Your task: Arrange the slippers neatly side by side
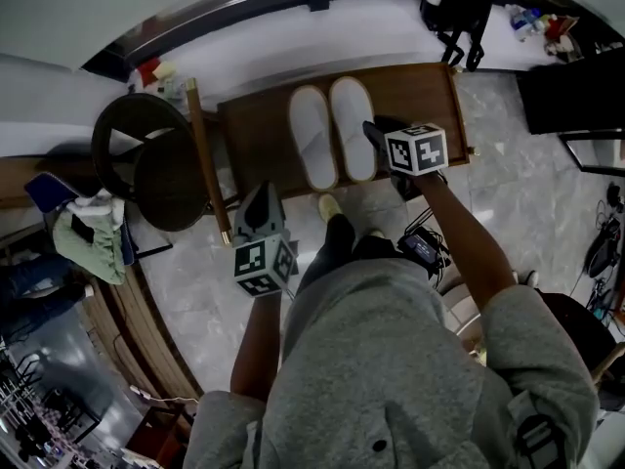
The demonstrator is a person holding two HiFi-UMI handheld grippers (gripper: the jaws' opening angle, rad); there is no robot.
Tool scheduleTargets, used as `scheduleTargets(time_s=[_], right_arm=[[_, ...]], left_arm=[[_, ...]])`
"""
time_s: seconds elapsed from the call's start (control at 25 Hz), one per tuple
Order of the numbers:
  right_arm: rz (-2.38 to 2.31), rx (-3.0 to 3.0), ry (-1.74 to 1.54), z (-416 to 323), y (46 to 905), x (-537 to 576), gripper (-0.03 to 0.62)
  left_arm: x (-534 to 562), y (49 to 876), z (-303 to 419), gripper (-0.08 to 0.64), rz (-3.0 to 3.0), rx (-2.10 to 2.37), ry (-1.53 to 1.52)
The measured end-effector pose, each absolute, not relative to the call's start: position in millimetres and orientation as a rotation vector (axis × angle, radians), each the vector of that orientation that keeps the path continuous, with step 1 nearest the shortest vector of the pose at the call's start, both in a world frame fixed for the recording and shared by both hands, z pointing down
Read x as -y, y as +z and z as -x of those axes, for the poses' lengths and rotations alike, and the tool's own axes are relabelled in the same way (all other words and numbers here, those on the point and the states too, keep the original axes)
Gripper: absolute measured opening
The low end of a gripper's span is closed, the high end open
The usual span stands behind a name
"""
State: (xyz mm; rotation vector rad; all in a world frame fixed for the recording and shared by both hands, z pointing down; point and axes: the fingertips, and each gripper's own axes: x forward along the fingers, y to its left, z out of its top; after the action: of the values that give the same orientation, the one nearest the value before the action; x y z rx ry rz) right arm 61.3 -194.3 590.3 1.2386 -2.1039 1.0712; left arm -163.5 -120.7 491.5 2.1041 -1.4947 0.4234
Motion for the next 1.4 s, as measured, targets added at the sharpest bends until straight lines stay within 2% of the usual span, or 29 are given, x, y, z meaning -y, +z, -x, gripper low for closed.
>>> scheduleTargets(time_s=[0.08, 0.16, 0.2, 0.6, 1.0, 1.4], right_arm=[[-1.283, 2.179, 1.012, -71, 562, 188, 0.106], [-1.325, 2.260, 0.933, -80, 529, 176, 0.051], [-1.336, 2.303, 0.897, -83, 512, 168, 0.044], [-1.511, 2.580, 0.642, -138, 367, 41, 0.035], [-1.590, 2.587, 0.555, -177, 340, -44, 0.035], [-1.578, 2.600, 0.526, -174, 336, -75, 0.035]], left_arm=[[113, 485, 155, 0.014, -2.123, 1.489, 0.420], [103, 476, 145, 0.014, -2.146, 1.481, 0.410], [98, 470, 140, 0.014, -2.161, 1.480, 0.404], [7, 389, 77, 0.014, -2.339, 1.501, 0.360], [-71, 355, 58, 0.014, -2.345, 1.505, 0.275], [-98, 340, 58, 0.014, -2.367, 1.552, 0.229]])
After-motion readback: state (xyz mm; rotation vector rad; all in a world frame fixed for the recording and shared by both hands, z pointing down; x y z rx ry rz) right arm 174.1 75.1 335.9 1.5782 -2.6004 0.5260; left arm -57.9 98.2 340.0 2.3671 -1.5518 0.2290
